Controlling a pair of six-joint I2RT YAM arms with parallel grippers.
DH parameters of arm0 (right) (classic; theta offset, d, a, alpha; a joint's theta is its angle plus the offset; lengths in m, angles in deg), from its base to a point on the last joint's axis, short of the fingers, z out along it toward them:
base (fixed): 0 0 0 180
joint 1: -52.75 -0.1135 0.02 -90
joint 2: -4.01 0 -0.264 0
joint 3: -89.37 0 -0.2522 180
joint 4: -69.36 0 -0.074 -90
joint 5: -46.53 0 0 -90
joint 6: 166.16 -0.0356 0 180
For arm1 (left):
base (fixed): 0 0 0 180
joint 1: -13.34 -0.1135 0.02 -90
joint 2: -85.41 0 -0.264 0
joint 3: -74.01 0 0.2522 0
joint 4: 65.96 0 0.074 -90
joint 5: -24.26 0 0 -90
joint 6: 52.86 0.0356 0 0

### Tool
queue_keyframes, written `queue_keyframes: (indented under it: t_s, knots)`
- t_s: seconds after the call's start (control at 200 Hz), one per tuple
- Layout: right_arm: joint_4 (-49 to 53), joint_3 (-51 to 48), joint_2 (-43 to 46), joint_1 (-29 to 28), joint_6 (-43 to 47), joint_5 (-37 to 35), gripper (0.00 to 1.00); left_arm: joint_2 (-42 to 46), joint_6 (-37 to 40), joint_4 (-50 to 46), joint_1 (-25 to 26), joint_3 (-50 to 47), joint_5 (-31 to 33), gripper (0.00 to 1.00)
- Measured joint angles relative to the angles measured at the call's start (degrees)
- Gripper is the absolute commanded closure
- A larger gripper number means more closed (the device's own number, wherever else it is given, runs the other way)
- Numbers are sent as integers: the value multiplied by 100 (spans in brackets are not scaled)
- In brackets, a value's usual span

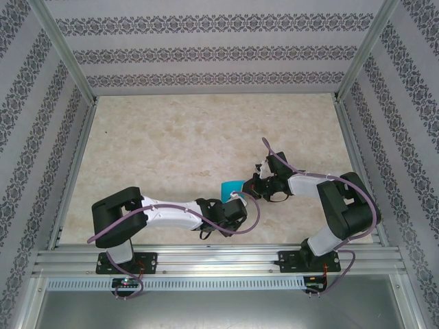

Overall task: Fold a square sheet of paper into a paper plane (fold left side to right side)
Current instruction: Fold the wing for the fifth time at the center of the table.

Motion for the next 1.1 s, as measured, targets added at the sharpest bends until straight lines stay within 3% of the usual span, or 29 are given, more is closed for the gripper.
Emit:
queue_keyframes:
  t_s: [0.375,1.104]
  knots:
    - [79,98,-42,-63,7,-4,97,-2,-66,-52,2,4,186,51]
    - [387,225,13,-20,149,-114,76,693,-389,629,-127,-857,-11,70]
